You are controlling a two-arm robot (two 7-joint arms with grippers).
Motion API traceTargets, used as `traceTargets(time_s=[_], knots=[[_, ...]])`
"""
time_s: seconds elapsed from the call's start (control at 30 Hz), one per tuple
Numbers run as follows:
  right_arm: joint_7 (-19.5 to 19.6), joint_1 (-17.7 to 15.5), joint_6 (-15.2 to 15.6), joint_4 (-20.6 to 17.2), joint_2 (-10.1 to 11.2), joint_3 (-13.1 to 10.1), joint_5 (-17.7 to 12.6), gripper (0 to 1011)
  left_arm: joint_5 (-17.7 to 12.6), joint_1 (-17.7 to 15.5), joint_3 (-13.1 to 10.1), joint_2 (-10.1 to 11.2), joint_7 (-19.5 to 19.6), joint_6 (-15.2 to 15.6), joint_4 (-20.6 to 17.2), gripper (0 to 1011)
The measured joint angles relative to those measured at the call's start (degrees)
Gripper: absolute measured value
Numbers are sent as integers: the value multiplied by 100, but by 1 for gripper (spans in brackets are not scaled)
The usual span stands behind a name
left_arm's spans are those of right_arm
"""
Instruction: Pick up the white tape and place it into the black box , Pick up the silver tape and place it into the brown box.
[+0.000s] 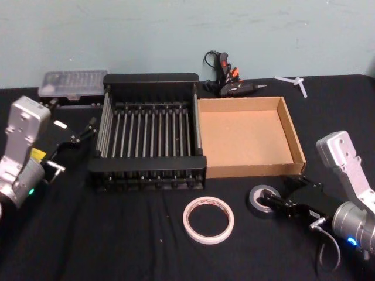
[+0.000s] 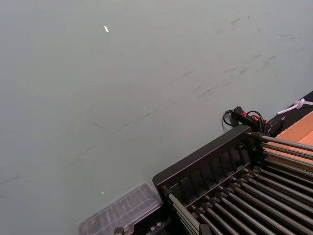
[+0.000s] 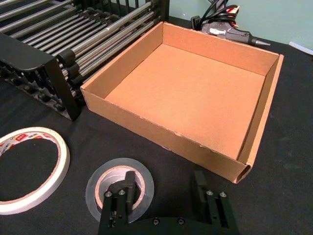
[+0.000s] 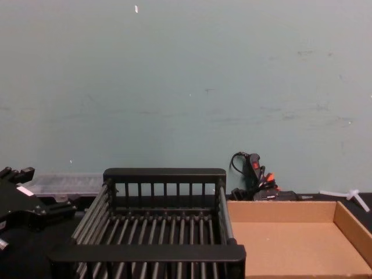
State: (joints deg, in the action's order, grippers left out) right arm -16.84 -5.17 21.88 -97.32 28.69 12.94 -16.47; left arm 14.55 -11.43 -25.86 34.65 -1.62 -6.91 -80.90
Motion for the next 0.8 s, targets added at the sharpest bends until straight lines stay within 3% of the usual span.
traceTargets(time_s=[0.6, 0.8], knots=[[3, 0, -2, -6, 0, 0, -8, 204, 0, 0, 0, 0, 0, 0, 0, 1001], [4, 0, -2, -6, 0, 0, -10, 152, 0, 0, 0, 0, 0, 0, 0, 1001]])
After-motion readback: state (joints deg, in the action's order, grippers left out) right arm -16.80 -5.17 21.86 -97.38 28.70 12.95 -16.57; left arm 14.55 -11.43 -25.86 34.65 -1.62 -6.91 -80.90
